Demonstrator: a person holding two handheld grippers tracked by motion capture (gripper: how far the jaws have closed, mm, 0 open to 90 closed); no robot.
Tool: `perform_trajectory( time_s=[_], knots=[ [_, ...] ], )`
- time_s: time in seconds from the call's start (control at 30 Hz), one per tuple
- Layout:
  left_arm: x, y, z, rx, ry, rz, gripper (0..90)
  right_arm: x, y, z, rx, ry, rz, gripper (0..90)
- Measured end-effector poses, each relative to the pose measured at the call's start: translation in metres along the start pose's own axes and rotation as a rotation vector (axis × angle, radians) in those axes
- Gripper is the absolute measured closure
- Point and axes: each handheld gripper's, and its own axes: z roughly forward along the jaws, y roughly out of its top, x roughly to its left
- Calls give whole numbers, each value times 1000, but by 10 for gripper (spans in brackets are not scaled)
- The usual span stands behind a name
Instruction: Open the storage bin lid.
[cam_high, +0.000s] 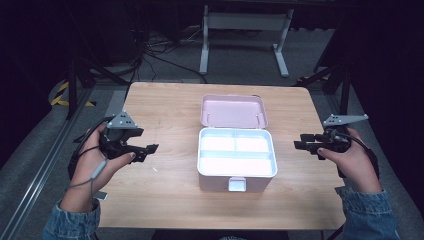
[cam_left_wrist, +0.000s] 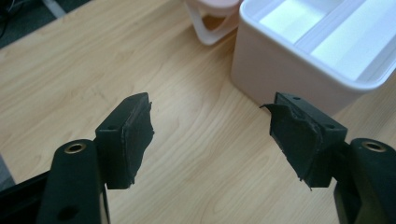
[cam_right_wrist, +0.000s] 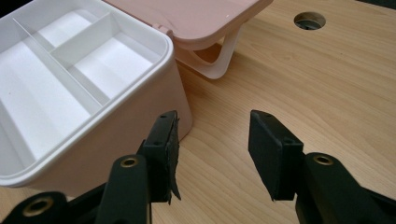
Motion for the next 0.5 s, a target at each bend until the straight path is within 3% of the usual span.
perform_trajectory(
  time_s=[0.1, 0.3, 0.33, 0.5],
  knots=[
    [-1, -10, 5, 46, 6, -6, 296, -2, -2, 1, 17, -11, 5, 537],
    [4, -30, 12, 74, 9, -61, 270, -7, -6, -1, 37, -29, 19, 529],
    [6, -33, 14, 84, 20, -81, 270, -7, -7, -1, 40, -31, 20, 529],
    [19, -46, 26, 171, 82, -91, 244, -12, -11, -2, 59, -67, 22, 509]
  ],
)
